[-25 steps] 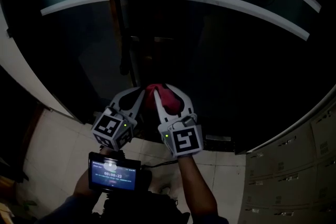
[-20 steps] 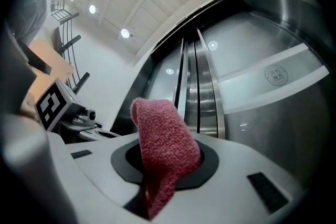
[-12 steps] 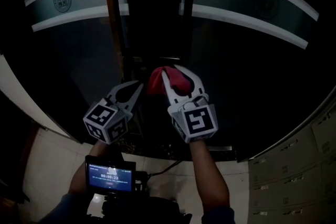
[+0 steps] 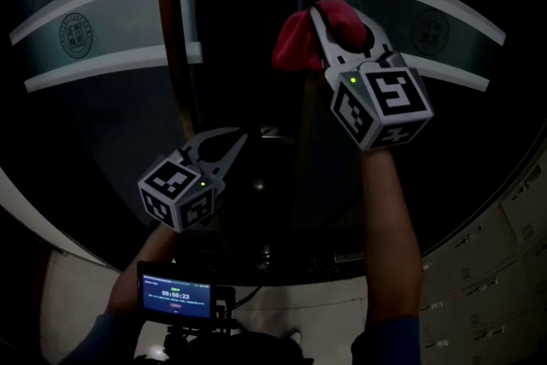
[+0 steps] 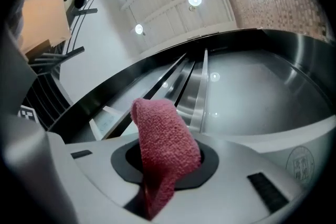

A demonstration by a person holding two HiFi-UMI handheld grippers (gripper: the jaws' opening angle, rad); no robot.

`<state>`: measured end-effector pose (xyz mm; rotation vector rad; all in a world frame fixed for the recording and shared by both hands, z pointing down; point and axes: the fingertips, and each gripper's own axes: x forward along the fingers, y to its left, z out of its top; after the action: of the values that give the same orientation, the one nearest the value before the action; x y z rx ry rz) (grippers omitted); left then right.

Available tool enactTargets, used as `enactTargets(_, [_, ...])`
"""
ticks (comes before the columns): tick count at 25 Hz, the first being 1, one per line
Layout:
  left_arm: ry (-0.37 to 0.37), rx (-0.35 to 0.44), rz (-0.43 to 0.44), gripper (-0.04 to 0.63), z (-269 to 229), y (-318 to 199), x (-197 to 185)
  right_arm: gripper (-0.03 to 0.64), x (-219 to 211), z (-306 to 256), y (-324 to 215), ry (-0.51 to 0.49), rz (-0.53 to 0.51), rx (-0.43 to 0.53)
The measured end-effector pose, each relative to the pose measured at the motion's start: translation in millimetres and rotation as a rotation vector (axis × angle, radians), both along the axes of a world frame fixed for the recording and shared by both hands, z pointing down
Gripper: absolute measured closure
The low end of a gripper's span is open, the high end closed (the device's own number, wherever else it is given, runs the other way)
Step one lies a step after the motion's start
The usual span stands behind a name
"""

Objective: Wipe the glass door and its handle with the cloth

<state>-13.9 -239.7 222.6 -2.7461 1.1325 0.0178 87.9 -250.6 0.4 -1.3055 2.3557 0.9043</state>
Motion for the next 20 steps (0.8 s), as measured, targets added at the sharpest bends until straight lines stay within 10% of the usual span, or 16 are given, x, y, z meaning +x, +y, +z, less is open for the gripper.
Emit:
enactTargets(6, [0.034, -0.002, -0.03, 0.584, 4.1, -21.7, 0.1, 0.535, 11.4, -19.0, -22.4, 0.027, 0.023, 0.004])
enactTargets(20, [0.045, -0.027, -0.102, 0.584, 23.9, -36.2, 24.4, 0.535, 4.7, 187.6, -41.0, 0.018, -0.043, -0.175])
